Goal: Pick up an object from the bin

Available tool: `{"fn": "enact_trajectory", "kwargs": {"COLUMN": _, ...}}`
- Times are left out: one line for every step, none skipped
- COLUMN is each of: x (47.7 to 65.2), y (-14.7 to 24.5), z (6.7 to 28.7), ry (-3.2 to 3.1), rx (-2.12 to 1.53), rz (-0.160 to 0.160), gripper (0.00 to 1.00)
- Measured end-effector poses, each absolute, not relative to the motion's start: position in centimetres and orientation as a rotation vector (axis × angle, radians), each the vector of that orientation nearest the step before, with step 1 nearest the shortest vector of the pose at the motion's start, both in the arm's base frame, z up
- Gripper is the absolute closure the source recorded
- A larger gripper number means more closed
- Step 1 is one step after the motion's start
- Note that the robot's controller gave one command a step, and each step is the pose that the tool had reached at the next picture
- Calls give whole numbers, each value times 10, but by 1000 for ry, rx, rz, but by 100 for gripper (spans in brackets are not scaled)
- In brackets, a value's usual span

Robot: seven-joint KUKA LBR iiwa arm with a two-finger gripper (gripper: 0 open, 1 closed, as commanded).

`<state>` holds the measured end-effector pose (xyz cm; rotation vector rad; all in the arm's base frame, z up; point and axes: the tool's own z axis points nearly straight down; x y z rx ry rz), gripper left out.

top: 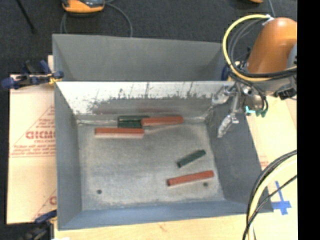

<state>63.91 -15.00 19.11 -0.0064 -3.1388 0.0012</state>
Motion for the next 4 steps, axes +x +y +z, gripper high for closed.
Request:
{"fn": "enact_trajectory", "kwargs": {"x": 641, "y": -150, "z": 196, "ry": -3147, "rx": -2, "rz": 4, "gripper": 0}}
{"fn": "enact_trajectory", "kwargs": {"x": 633, "y": -145, "z": 180, "ry": -3151, "rx": 113, "rz": 7, "gripper": 0}}
{"fn": "enact_trajectory", "kwargs": {"x": 604, "y": -115, "z": 97, "ry": -3064, "rx": 715, "rz": 2, "gripper": 100}}
{"fn": "enact_trajectory", "kwargs": {"x": 604, "y": -115, "z": 97, "ry": -3064, "rx": 716, "rz": 2, "gripper": 100}}
